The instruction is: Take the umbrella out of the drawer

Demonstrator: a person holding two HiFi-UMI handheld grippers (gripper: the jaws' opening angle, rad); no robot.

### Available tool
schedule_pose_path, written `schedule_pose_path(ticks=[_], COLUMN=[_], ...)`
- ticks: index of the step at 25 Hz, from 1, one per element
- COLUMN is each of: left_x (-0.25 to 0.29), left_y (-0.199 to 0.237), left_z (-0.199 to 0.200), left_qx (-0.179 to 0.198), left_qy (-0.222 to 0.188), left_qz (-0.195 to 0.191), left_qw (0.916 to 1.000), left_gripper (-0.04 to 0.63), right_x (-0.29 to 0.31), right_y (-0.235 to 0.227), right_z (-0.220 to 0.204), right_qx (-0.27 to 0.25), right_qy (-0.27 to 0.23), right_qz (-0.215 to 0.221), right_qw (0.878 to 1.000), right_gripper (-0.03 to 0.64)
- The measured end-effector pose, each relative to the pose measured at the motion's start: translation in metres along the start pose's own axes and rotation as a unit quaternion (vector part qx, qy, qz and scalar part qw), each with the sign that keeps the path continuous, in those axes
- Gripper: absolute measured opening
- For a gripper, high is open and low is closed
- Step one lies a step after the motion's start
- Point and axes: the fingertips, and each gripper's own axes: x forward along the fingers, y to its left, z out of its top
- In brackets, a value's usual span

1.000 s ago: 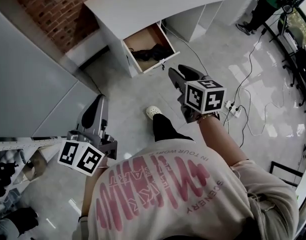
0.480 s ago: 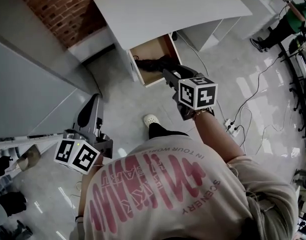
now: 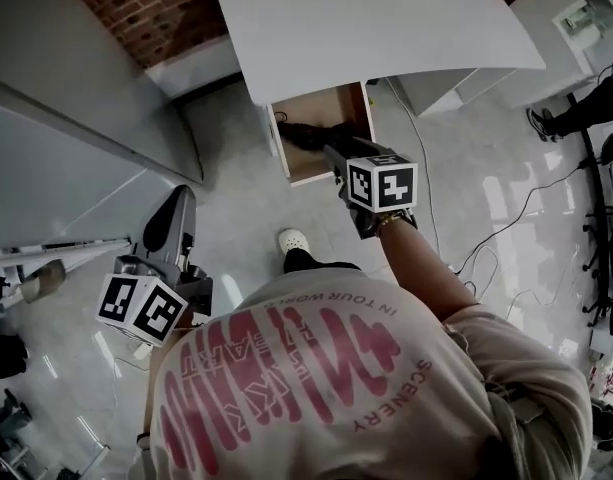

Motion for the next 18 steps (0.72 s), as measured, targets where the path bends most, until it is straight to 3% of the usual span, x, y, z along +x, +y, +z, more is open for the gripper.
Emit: schedule_pose_path(ticks=[5,18], left_x=[0.013,0.016], left_y=[0.032,0.083], left_z=[-0.02,-0.046], left_qx=[-0.013,-0.065], left_qy=[-0.001,0.025], left_qz=[0.059,0.153], left_qw=[0.9982,0.9858], left_gripper=[0.006,0.006], right_x=[0.04,0.126], right_y=[-0.022,-0.046], right_z=[-0.014,-0.043], right_qx=[-0.008,-0.066], right_qy=[0.044,0.131], right_qz=[-0.001,0.01], right_qw=[0.999,0.989], right_gripper=[0.219,0.249])
